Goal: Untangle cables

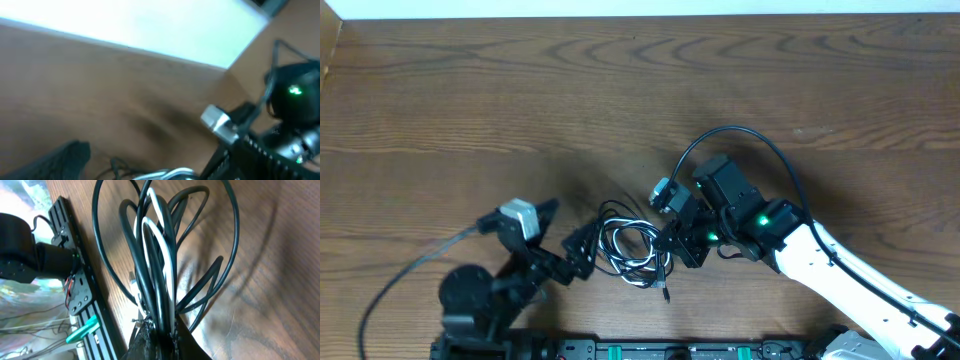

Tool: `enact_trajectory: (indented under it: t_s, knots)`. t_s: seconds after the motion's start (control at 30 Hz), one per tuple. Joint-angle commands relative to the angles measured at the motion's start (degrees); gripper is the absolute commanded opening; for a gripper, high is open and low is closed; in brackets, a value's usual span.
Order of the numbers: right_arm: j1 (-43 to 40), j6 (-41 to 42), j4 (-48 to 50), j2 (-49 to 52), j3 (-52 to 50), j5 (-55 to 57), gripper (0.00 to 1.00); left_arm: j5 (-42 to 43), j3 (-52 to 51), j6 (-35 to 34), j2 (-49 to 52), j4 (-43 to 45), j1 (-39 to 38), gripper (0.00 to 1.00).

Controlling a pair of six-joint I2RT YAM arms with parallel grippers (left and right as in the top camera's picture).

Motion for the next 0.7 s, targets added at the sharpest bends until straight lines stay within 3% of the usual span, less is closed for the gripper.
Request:
enact_trajectory:
  t_s: [0.0, 0.2, 0.33, 0.5, 0.67]
  knots:
    - [0.1, -0.5, 0.1, -0.4, 0.7, -1.8, 0.05, -7.1, 8.2, 3.1, 9.2, -6.8, 0.1, 0.98]
    - [0.1, -0.1, 0.2, -0.4, 0.7, -1.8, 0.06, -13.8, 19.6, 3.1, 24.9, -24.9, 0.1, 0.98]
    - [0.1, -0.1, 0.2, -0.4, 0.7, -1.8, 0.07, -10.5, 21.2, 3.8, 31.5, -28.6, 0.1, 0.98]
    - [0.1, 0.0, 0.0, -0.4, 0.7, -1.8, 0.08, 4.5, 21.1, 20.7, 36.1, -32.4, 0.1, 0.98]
    - [0.1, 1.6, -0.2, -0.4, 0.7, -2.1, 0.08, 11.9, 19.5, 33.4, 36.7, -34.1, 0.1, 0.98]
